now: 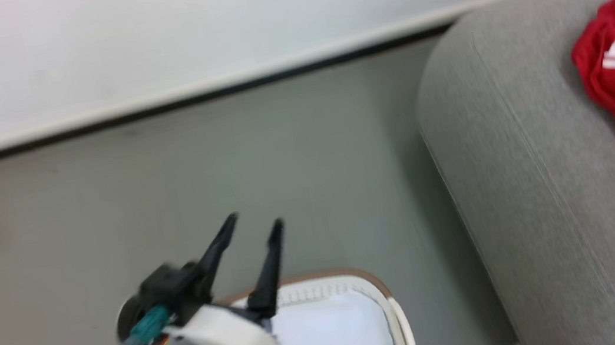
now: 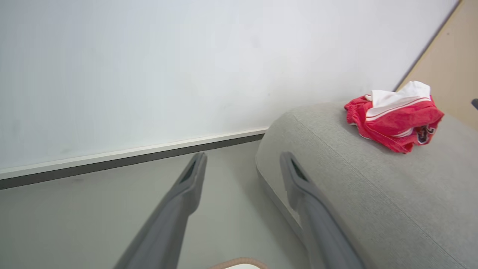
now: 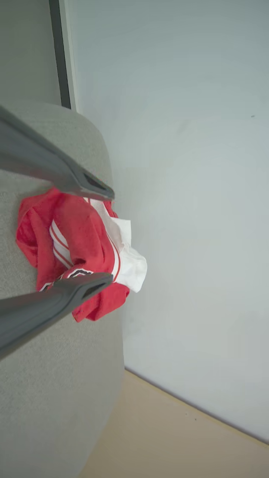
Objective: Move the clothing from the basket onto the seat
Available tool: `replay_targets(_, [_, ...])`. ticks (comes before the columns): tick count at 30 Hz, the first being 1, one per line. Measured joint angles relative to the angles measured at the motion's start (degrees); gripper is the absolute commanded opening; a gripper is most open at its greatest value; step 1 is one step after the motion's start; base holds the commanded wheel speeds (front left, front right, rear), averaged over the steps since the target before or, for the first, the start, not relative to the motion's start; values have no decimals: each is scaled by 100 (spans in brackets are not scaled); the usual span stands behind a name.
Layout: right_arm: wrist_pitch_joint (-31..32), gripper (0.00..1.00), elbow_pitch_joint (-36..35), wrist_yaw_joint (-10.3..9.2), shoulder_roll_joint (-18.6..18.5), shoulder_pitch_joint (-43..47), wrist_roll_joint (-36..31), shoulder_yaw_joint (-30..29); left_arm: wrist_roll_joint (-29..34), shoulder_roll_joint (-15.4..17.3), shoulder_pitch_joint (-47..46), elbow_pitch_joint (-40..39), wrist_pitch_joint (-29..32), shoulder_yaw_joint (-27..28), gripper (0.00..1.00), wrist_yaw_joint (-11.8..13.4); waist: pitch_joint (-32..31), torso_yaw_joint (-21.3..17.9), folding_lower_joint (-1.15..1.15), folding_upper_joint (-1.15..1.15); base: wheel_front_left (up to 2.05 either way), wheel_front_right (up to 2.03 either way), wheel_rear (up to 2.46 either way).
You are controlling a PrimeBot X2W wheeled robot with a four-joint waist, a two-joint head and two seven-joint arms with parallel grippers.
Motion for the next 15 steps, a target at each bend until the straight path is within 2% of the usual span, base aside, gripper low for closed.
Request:
replay_targets(7, [0, 100, -479, 0, 64, 1033, 398, 737, -175, 55, 673, 413, -570, 374, 100, 302, -648, 312, 0, 0, 0, 0, 0])
replay_targets(12, [0, 100, -591, 0, 83, 1795, 853, 1462, -171, 88, 1221, 672, -783, 615, 100, 490, -1109, 544, -1, 0, 0, 0, 0])
replay_targets(15, [0, 100, -609, 0, 91, 2177, 895, 1813, -146, 78, 1535, 794, -828, 749, 100, 544, -1357, 634, -1, 0, 0, 0, 0])
